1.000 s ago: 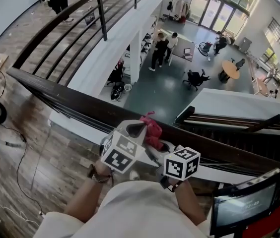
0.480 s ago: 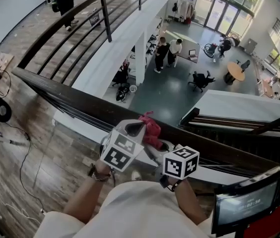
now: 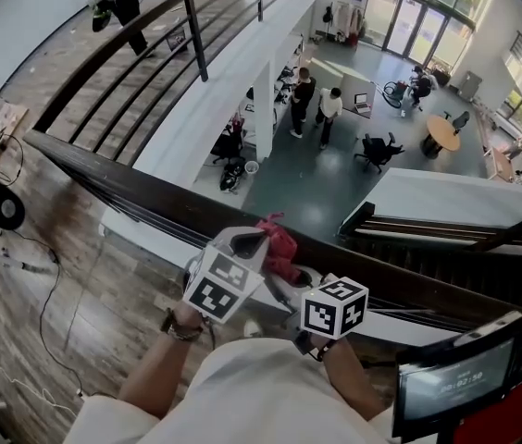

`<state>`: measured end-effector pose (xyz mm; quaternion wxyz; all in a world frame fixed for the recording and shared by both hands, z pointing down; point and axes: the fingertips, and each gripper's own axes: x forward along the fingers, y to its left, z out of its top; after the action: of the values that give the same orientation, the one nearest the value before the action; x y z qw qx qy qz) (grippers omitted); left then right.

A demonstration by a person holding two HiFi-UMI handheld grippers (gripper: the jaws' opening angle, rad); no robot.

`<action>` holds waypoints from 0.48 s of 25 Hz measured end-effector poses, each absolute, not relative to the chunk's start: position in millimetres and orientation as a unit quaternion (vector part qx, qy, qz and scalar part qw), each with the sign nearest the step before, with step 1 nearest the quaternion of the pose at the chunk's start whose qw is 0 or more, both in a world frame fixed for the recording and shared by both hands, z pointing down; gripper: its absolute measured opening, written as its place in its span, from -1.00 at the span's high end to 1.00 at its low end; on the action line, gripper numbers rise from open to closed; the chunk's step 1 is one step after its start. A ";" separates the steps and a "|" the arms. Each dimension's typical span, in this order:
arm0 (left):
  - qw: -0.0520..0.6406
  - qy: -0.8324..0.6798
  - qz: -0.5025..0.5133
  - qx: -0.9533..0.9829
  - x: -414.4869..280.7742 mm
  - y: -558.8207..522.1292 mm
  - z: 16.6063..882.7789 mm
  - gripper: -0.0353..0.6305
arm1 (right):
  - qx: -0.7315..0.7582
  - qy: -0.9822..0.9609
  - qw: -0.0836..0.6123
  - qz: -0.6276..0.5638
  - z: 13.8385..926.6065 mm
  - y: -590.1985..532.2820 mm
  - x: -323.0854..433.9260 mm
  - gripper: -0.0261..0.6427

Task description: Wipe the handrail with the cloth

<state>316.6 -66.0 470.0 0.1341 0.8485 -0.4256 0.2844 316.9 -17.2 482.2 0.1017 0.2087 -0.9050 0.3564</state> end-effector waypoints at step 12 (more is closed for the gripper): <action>0.137 -0.426 0.286 0.847 342.9 -62.2 471.5 0.89 | 0.213 -0.904 0.103 0.355 483.2 -13.0 342.8 0.73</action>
<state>342.9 -62.2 471.5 0.1374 0.8470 -0.4263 0.2864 342.8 -13.0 483.2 0.1033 0.2130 -0.9044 0.3551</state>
